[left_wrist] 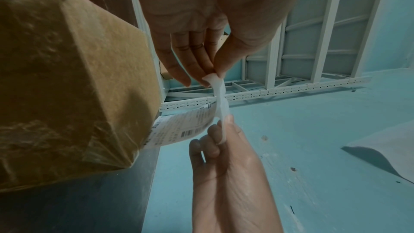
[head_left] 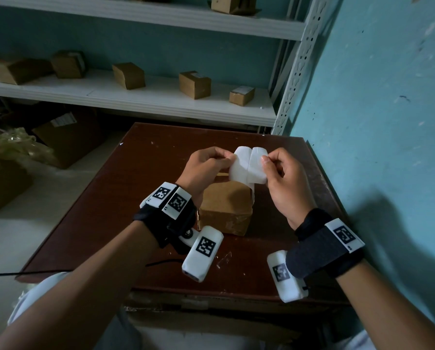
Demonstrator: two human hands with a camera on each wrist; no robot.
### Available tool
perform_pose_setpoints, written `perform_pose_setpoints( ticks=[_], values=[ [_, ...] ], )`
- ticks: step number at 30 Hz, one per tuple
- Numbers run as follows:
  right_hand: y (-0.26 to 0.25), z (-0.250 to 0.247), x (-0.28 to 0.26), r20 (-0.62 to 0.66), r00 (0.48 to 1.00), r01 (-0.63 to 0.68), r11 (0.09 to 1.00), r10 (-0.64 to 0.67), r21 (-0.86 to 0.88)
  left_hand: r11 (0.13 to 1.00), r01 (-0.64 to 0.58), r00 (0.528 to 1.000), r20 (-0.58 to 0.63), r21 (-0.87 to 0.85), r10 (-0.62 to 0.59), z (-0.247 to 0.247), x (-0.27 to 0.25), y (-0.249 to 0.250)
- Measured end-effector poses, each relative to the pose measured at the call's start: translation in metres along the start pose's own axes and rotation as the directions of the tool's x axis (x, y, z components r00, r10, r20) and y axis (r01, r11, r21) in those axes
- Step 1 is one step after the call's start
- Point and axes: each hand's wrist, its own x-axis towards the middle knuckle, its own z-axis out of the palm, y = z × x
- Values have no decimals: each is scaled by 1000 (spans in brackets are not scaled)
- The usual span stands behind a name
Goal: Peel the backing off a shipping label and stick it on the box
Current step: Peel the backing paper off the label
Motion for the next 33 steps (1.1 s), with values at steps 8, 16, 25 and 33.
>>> perform_pose_setpoints(
  ticks=[8,16,25,33],
  values=[
    [0,1,0,-6,1000,4,1000,-4,9,1000,-1,1000,3,-3,1,0,0,1],
    [0,0,0,-11,1000,3,1000,-3,-4,1000,-5,1000,-4,3,5,0,-1,1],
    [-2,-1,0,-11,1000,-5,1000,5,-5,1000,-9,1000,-9,11,9,-1,-1,2],
    [-1,-1,0,-11,1000,-3,1000,3,-10,1000,-6,1000,-4,1,6,-1,-2,3]
  ],
)
